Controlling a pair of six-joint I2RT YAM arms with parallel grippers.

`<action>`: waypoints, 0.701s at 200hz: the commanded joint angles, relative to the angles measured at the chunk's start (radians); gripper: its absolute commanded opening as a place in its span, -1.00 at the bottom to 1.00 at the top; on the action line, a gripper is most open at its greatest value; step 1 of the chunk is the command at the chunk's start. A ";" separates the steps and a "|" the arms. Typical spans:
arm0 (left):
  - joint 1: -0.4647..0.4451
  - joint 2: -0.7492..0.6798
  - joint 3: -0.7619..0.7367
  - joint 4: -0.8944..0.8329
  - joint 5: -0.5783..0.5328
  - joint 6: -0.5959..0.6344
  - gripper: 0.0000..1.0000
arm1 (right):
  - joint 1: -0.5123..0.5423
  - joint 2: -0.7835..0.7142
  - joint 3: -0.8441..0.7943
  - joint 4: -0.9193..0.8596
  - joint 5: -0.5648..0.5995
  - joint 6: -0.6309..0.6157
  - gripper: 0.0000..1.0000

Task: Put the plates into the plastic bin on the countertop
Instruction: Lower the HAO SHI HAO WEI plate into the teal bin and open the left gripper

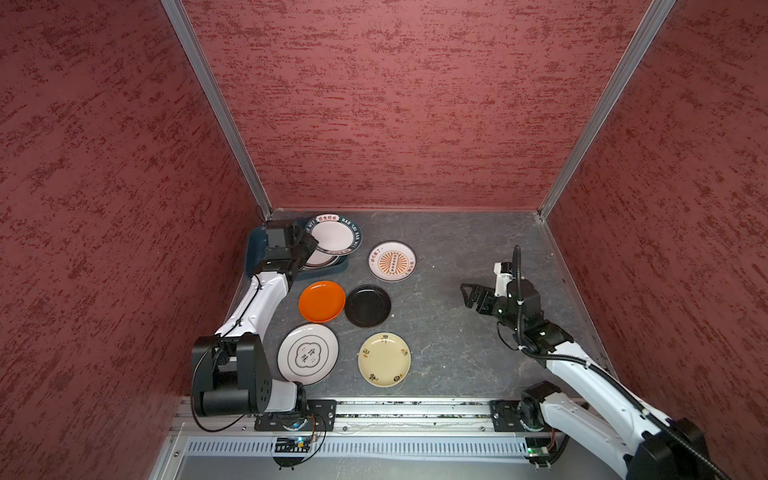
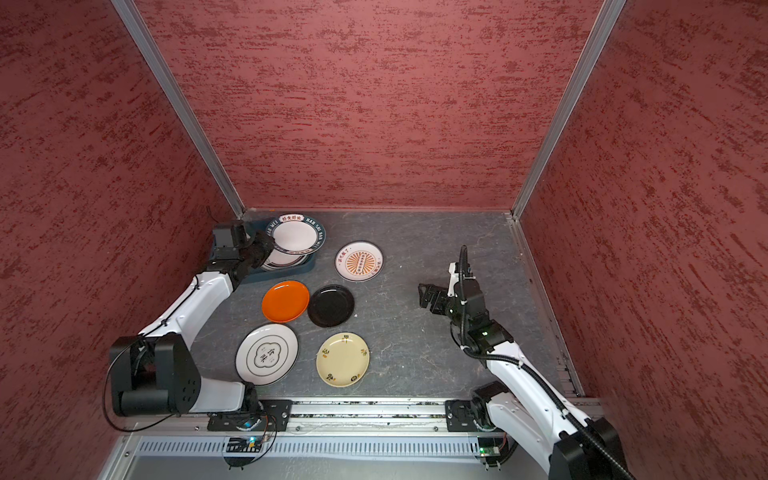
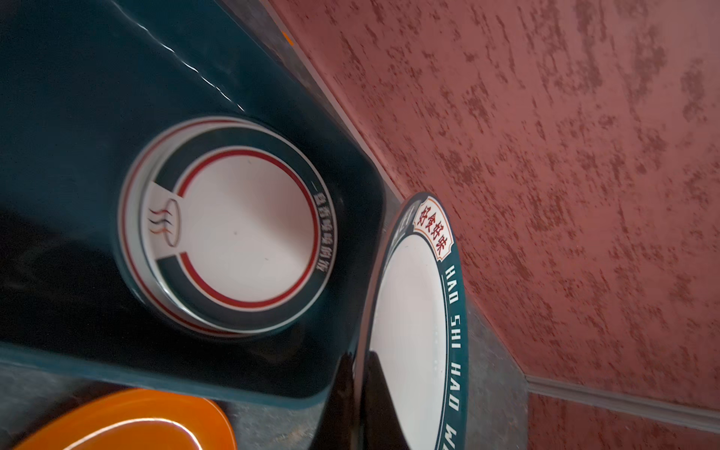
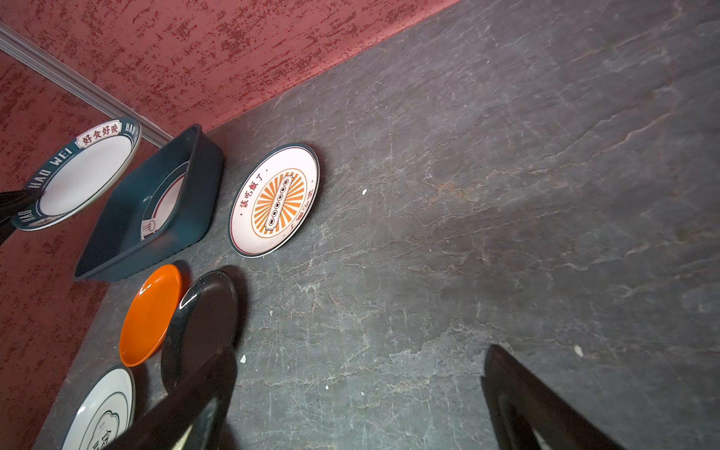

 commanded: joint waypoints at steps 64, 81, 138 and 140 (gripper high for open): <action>0.067 0.115 0.101 -0.030 -0.176 0.202 -1.00 | 0.003 -0.039 -0.052 0.043 0.086 -0.027 0.98; 0.066 0.152 0.116 -0.040 -0.165 0.238 -1.00 | 0.001 -0.034 -0.057 0.053 0.079 -0.025 0.98; 0.067 0.268 0.170 -0.065 -0.140 0.237 -1.00 | 0.001 -0.044 -0.053 0.025 0.073 -0.011 0.97; 0.067 0.272 0.173 -0.065 -0.137 0.237 -1.00 | 0.001 -0.045 -0.053 0.023 0.071 -0.009 0.97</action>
